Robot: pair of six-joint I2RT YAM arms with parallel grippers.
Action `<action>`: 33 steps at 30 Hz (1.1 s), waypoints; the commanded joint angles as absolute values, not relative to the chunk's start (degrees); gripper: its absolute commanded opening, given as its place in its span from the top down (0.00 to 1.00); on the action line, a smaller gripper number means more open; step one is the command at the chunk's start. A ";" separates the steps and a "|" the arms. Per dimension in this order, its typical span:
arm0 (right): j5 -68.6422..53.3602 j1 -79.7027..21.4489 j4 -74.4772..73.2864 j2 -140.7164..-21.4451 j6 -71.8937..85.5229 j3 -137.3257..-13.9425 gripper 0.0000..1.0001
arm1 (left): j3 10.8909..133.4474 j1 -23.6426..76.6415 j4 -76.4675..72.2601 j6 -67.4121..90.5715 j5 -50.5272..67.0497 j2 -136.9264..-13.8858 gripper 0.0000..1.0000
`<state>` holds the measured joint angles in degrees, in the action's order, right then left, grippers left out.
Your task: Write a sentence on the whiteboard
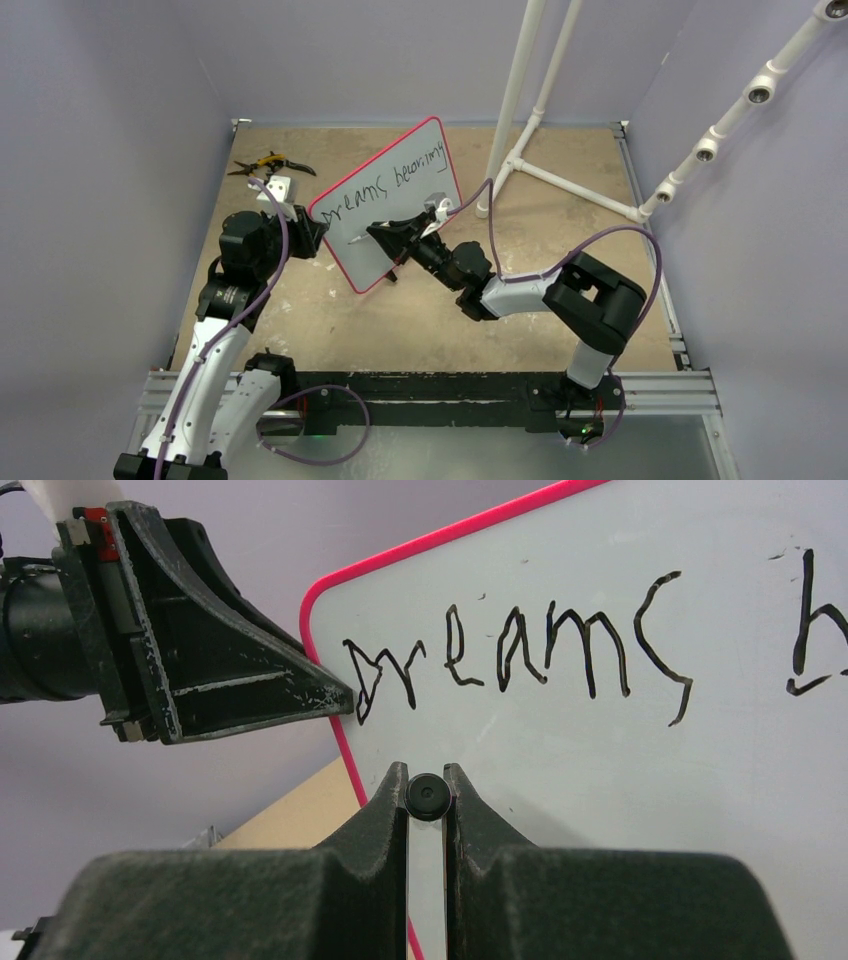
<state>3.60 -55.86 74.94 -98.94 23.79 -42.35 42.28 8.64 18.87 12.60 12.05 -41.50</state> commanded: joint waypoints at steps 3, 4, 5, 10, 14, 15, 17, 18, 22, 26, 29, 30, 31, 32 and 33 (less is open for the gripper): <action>5.24 -56.07 77.17 -100.36 21.68 -45.44 1.00 | 41.92 8.44 16.18 11.83 13.28 -41.26 0.82; 5.07 -56.07 76.98 -100.53 21.56 -45.65 1.00 | 41.84 8.44 16.23 11.74 13.28 -41.30 0.83; 4.94 -56.07 76.78 -100.79 21.47 -45.87 1.00 | 41.85 8.44 16.20 11.71 13.28 -41.29 0.83; 3.78 -56.23 75.81 -101.83 21.14 -46.62 1.00 | 41.87 8.44 16.08 11.73 13.36 -41.32 0.83; 3.35 -56.50 74.98 -102.37 20.85 -46.81 1.00 | 41.85 8.44 16.00 11.61 13.29 -41.30 0.84; 3.34 -56.62 74.81 -102.46 20.83 -46.75 1.00 | 41.88 8.44 16.01 11.62 13.27 -41.31 0.84; 3.33 -56.70 74.22 -102.56 20.62 -46.58 1.00 | 41.84 8.44 16.05 11.53 13.27 -41.31 0.84; 3.34 -56.81 73.93 -102.61 20.57 -46.48 1.00 | 41.84 8.44 16.00 11.53 13.24 -41.31 0.84; 3.87 -56.96 73.68 -102.57 20.40 -45.47 1.00 | 41.84 8.44 15.95 11.56 13.20 -41.23 0.84; 5.61 -57.05 73.43 -102.09 20.17 -44.28 1.00 | 41.81 8.44 15.99 11.55 13.10 -41.22 0.85; 6.86 -57.04 73.35 -101.49 19.88 -43.57 1.00 | 41.81 8.44 16.00 11.56 13.01 -41.22 0.85; 7.24 -57.07 73.26 -101.37 19.72 -43.44 1.00 | 41.83 8.44 16.00 11.48 13.01 -41.22 0.85; 7.55 -57.07 73.09 -101.28 19.65 -43.34 1.00 | 41.81 8.44 16.00 11.44 13.01 -41.22 0.85; 7.82 -57.04 73.00 -101.25 19.56 -43.27 1.00 | 41.83 8.44 16.00 11.44 12.93 -41.22 0.85; 8.04 -57.04 72.85 -101.25 19.45 -43.30 1.00 | 41.84 8.44 16.00 11.45 12.93 -41.22 0.85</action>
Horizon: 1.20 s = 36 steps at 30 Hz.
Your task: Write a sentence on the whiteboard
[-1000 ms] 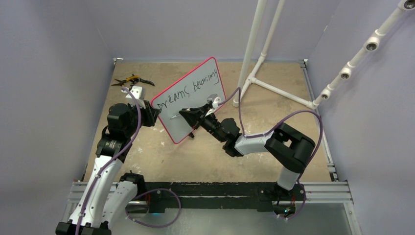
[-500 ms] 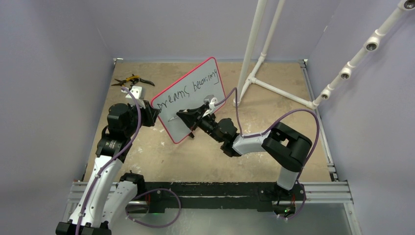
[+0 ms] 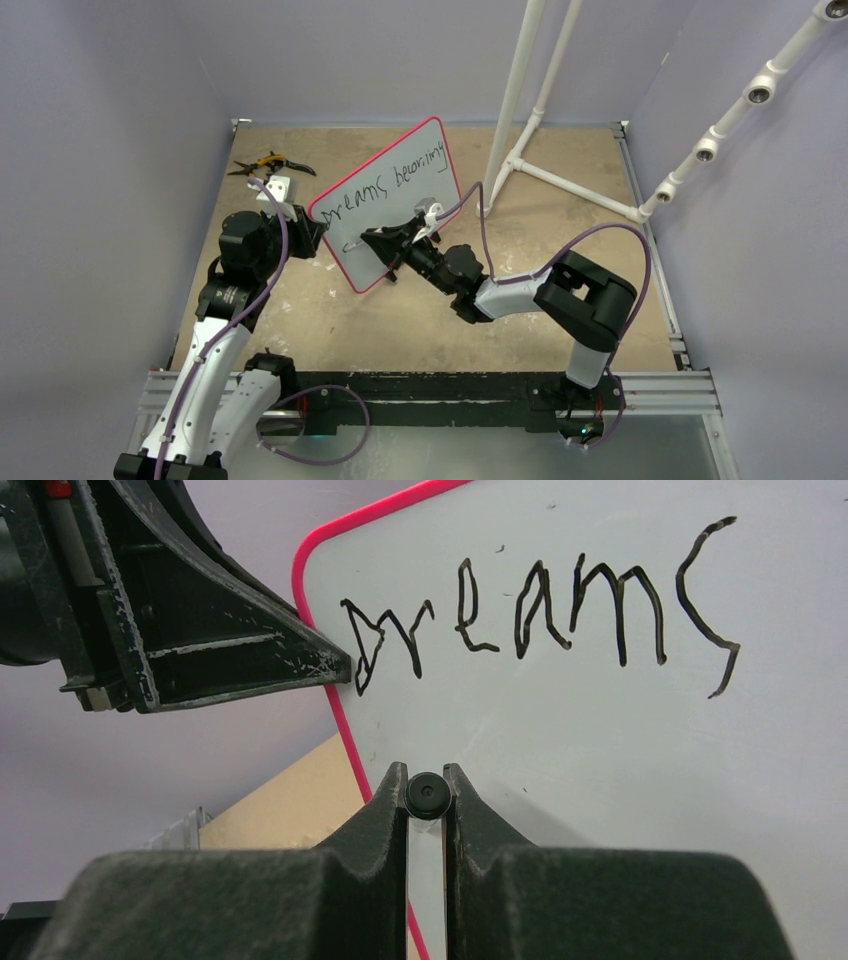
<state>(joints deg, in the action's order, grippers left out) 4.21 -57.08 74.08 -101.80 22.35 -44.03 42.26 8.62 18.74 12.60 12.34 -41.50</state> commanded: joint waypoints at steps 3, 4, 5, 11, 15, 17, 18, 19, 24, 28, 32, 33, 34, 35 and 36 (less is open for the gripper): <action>8.80 -57.04 72.97 -101.18 19.41 -43.04 1.00 | 41.79 8.44 16.00 11.48 12.86 -41.22 0.85; 9.15 -57.04 73.05 -101.10 19.40 -42.94 1.00 | 41.83 8.44 16.00 11.44 12.80 -41.22 0.85; 9.49 -57.05 73.12 -100.89 19.35 -42.83 1.00 | 41.77 8.44 16.00 11.47 12.82 -41.22 0.85; 10.37 -57.07 73.83 -98.75 18.99 -41.95 1.00 | 41.73 8.44 15.91 11.43 12.67 -41.65 0.85; 8.20 -57.08 75.70 -95.90 19.26 -40.18 1.00 | 41.66 8.44 15.91 11.49 12.53 -42.00 0.85; 7.63 -57.06 75.90 -94.38 19.33 -39.40 1.00 | 41.66 8.44 15.92 11.39 12.45 -42.18 0.85; 7.52 -57.04 75.60 -93.74 19.33 -39.22 1.00 | 41.66 8.44 15.99 11.34 12.48 -42.26 0.85; 6.99 -57.04 74.63 -93.21 19.46 -39.33 1.00 | 41.72 8.44 16.05 11.34 12.39 -42.20 0.85; 7.82 -56.95 71.29 -92.03 18.85 -41.46 1.00 | 41.57 8.44 16.09 11.19 12.46 -41.75 0.85; 8.45 -56.79 70.59 -92.47 17.88 -43.64 1.00 | 41.57 8.44 16.07 11.21 12.76 -41.91 0.85; 8.16 -56.69 70.48 -93.86 17.58 -45.39 1.00 | 41.48 8.44 16.11 11.21 13.17 -41.62 0.85; 8.30 -56.69 70.68 -94.09 17.64 -45.67 1.00 | 41.48 8.44 16.09 11.17 13.12 -41.57 0.85; 8.35 -56.56 70.86 -94.25 17.66 -45.82 1.00 | 41.47 8.44 16.08 11.22 13.23 -41.65 0.85; 8.37 -56.52 70.85 -94.51 17.67 -46.22 1.00 | 41.45 8.44 16.08 11.22 13.44 -41.72 0.85; 8.35 -56.44 70.72 -94.79 17.69 -46.66 1.00 | 41.50 8.44 16.08 11.21 13.58 -41.82 0.85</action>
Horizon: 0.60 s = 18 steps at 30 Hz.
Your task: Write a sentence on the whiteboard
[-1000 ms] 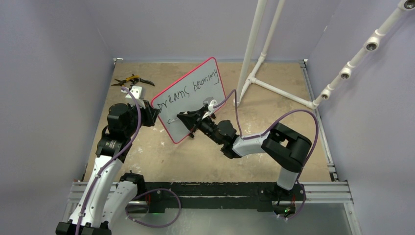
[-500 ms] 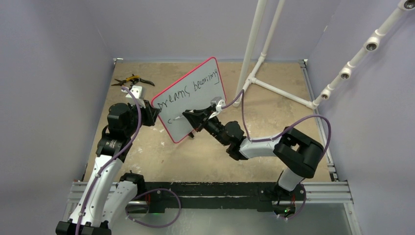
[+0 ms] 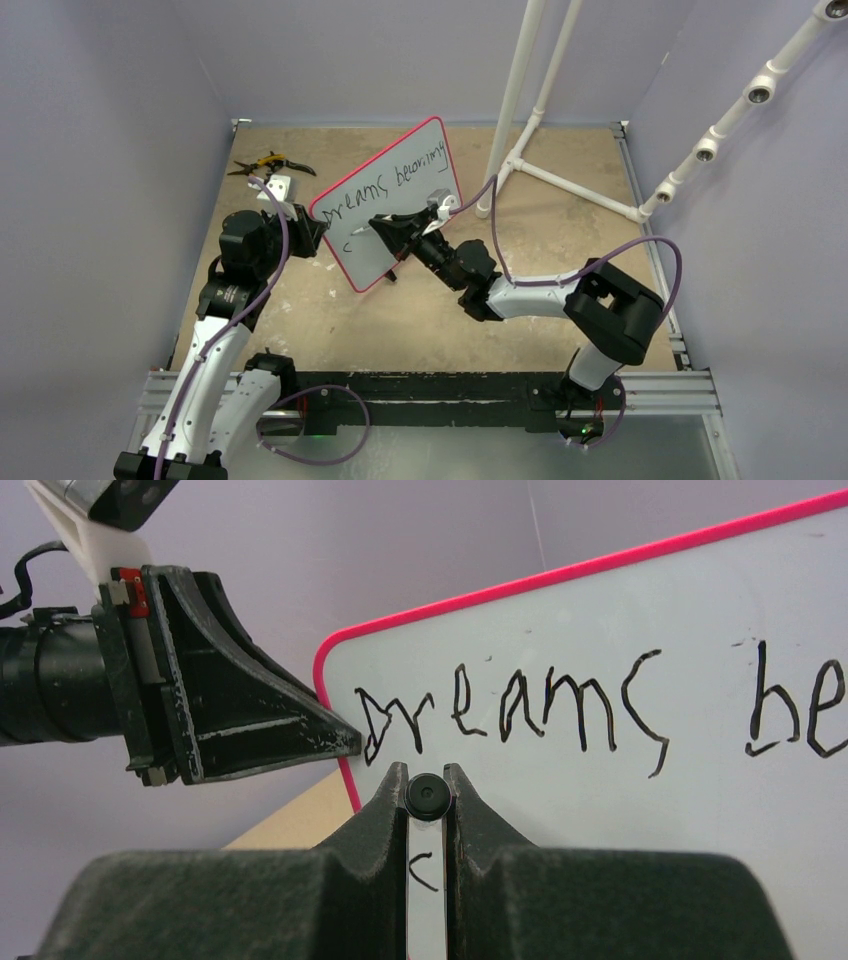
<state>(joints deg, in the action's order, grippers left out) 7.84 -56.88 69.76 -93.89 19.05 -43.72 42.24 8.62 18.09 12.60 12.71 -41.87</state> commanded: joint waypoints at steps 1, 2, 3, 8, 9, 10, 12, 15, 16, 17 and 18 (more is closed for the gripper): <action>8.21 -56.41 70.48 -95.09 17.60 -47.05 1.00 | 41.42 8.44 16.01 11.23 13.71 -41.83 0.86; 8.11 -56.35 70.20 -95.58 17.58 -47.60 1.00 | 41.48 8.44 16.00 11.22 13.79 -41.84 0.86; 7.97 -56.27 69.96 -95.99 17.58 -47.97 1.00 | 41.48 8.44 16.00 11.23 13.86 -41.84 0.86; 8.31 -56.25 68.99 -97.39 17.67 -48.65 1.00 | 41.40 8.44 15.92 11.21 13.98 -41.84 0.86; 8.59 -56.25 68.74 -97.59 17.62 -48.54 1.00 | 41.46 8.44 15.91 11.19 14.00 -41.84 0.86; 8.79 -56.25 68.52 -97.70 17.46 -48.38 1.00 | 41.48 8.44 15.96 11.17 14.01 -41.84 0.86; 9.28 -56.25 68.00 -97.73 17.24 -47.67 1.00 | 41.48 8.44 15.91 11.19 14.09 -41.84 0.86; 9.89 -56.25 67.58 -97.71 17.30 -46.38 1.00 | 41.48 8.44 15.91 11.09 14.00 -41.74 0.86; 10.07 -56.25 67.58 -97.80 17.40 -45.92 1.00 | 41.45 8.44 15.95 11.14 14.07 -41.70 0.86; 10.19 -56.25 67.44 -98.01 17.59 -45.48 1.00 | 41.52 8.44 15.87 11.10 14.08 -41.74 0.86; 10.32 -56.25 67.47 -98.21 17.89 -44.96 1.00 | 41.49 8.44 15.90 11.18 14.11 -41.70 0.86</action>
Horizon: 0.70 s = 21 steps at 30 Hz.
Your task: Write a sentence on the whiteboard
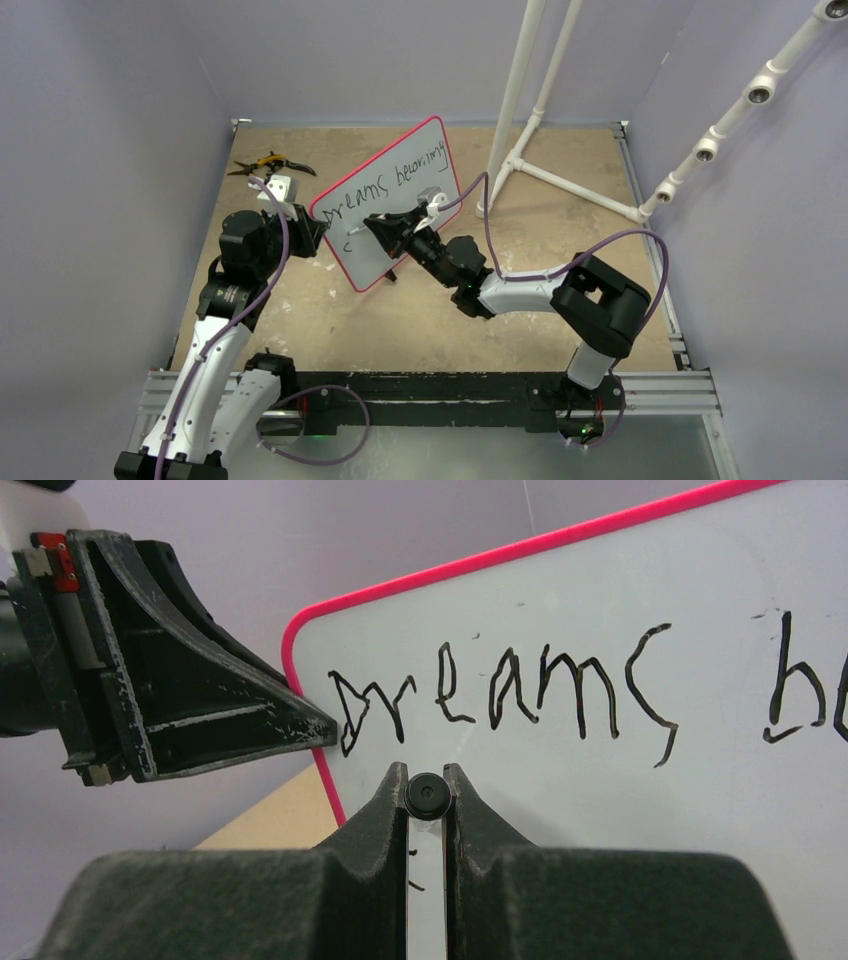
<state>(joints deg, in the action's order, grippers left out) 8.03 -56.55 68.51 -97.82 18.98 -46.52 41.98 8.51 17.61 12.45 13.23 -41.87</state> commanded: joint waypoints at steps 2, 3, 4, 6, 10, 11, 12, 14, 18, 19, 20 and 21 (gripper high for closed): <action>10.78 -56.25 67.69 -98.49 18.62 -43.90 1.00 | 41.50 8.44 15.88 11.19 14.09 -41.66 0.86; 10.85 -56.25 67.79 -98.64 18.90 -43.41 1.00 | 41.49 8.44 15.90 11.21 14.11 -41.62 0.86; 10.96 -56.25 67.78 -98.83 19.14 -42.97 1.00 | 41.48 8.44 15.86 11.12 14.12 -41.72 0.86; 10.99 -56.26 67.85 -99.00 19.33 -42.40 1.00 | 41.50 8.44 15.83 11.18 14.11 -41.74 0.86; 11.20 -56.30 67.95 -98.62 19.26 -42.12 1.00 | 41.50 8.44 15.84 11.21 14.11 -41.75 0.86; 11.49 -56.26 67.96 -98.23 19.06 -42.17 1.00 | 41.53 8.44 15.82 11.18 14.07 -41.70 0.86; 12.05 -56.25 67.98 -97.80 18.74 -42.23 1.00 | 41.49 8.44 15.81 11.23 14.06 -41.74 0.86; 12.59 -56.25 67.66 -96.85 18.08 -42.42 1.00 | 41.49 8.44 15.85 11.20 14.03 -41.75 0.86; 12.39 -56.25 68.08 -94.32 17.14 -42.16 1.00 | 41.47 8.44 15.91 11.17 14.06 -41.66 0.86; 12.23 -56.25 68.31 -93.82 16.95 -42.11 1.00 | 41.48 8.44 15.91 11.16 13.92 -41.66 0.86; 12.08 -56.25 68.44 -93.46 16.88 -42.10 1.00 | 41.48 8.44 15.83 11.18 13.93 -41.66 0.86; 11.83 -56.25 68.57 -93.28 16.92 -42.10 1.00 | 41.53 8.44 15.82 11.16 13.89 -41.65 0.86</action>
<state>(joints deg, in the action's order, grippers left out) 9.98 -56.55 66.78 -96.82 18.94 -42.06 41.98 8.51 17.56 12.43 13.30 -41.85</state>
